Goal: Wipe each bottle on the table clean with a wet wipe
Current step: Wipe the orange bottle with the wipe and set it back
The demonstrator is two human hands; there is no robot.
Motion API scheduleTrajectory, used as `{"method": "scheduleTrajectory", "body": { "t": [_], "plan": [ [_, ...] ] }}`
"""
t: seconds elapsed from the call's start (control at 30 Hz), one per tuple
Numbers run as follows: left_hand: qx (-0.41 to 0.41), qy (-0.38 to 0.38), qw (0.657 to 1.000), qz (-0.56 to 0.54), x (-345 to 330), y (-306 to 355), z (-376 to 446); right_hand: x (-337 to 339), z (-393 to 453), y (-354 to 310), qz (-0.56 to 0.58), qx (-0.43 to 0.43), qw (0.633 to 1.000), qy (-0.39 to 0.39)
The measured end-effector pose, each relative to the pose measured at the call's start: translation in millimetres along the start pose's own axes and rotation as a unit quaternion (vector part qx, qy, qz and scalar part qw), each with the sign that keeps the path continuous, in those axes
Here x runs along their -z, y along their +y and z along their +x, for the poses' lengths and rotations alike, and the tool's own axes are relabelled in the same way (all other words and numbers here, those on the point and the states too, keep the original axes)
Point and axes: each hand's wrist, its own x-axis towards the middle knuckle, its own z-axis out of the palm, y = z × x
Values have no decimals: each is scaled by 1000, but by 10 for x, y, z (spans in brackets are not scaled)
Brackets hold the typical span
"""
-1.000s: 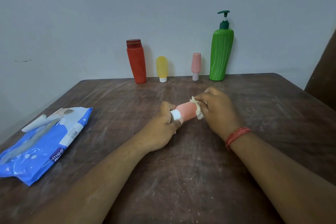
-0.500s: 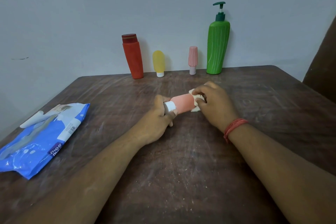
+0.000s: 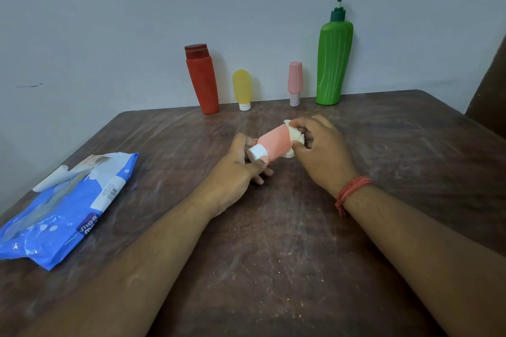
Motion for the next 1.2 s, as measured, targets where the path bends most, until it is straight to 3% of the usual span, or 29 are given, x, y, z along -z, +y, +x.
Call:
{"method": "scheduleTrajectory", "body": {
  "t": [0.13,0.3,0.5,0.67,0.87,1.03,1.2],
  "plan": [
    [0,8,1000,-19,11,-42,8,-38,-59,-64,33,13,999,-28],
    [-19,20,998,-53,9,-36,-8,-58,-163,-187,-21,151,982,-108],
    [-23,2,1000,13,-7,-8,-21,85,-9,-57,-77,53,996,-11],
    [-28,13,999,11,3,31,-49,-27,-180,-220,-59,130,985,-97],
    [-21,9,1000,4,-18,3,-29,115,-25,-92,-92,47,994,-39],
    [-33,32,998,41,-20,30,-43,-42,-202,-269,-86,153,976,-129],
    [-26,17,999,-9,-36,-12,-28,179,-8,-39,-110,62,991,-47]
  ]
}}
